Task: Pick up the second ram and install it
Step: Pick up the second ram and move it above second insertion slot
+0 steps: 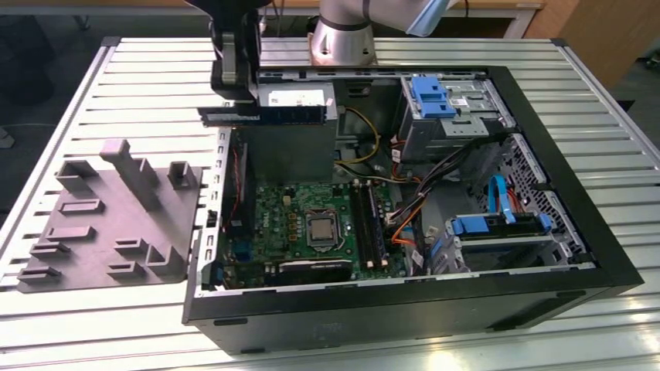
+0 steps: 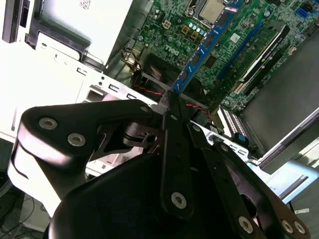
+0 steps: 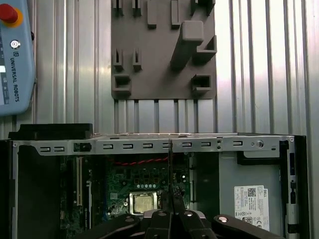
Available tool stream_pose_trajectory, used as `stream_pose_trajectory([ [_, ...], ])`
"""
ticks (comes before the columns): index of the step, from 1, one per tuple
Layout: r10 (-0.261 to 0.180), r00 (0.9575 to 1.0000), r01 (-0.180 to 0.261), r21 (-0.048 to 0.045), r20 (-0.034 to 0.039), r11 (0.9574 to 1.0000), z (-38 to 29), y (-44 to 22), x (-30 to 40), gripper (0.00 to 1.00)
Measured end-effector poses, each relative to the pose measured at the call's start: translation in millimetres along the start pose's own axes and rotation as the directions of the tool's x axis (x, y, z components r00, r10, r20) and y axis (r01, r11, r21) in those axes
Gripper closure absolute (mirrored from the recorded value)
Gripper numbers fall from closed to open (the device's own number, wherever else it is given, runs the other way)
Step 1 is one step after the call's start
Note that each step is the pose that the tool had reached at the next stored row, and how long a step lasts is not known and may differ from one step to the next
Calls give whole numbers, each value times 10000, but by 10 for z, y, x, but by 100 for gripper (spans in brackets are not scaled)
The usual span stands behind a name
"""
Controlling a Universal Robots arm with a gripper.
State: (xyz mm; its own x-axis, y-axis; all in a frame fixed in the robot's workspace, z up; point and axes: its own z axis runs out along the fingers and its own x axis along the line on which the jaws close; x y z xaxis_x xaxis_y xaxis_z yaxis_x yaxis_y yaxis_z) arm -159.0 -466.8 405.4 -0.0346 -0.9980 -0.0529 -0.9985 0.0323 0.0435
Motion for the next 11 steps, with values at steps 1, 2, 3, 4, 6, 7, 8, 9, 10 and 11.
stream_pose_trajectory([
  [1,-1,10000,1,0,0,10000,2,-5,0,88],
  [2,0,10000,0,0,0,10000,4,-10,0,88],
  [3,0,10000,0,-1,-1,10000,6,-15,0,88],
  [4,0,10000,0,0,0,10000,9,-19,0,88],
  [6,0,10000,0,0,0,10000,15,-26,0,88],
  [7,0,10000,0,0,0,10000,18,-29,-1,88],
  [8,0,10000,0,-1,-1,10000,20,-31,-1,88],
  [9,-1,10000,1,-1,-2,10000,22,-37,-2,88],
  [10,-3,10000,3,-2,-4,10000,23,-45,-3,88],
  [11,-5,10000,5,-1,-2,10000,26,-53,-4,88],
])
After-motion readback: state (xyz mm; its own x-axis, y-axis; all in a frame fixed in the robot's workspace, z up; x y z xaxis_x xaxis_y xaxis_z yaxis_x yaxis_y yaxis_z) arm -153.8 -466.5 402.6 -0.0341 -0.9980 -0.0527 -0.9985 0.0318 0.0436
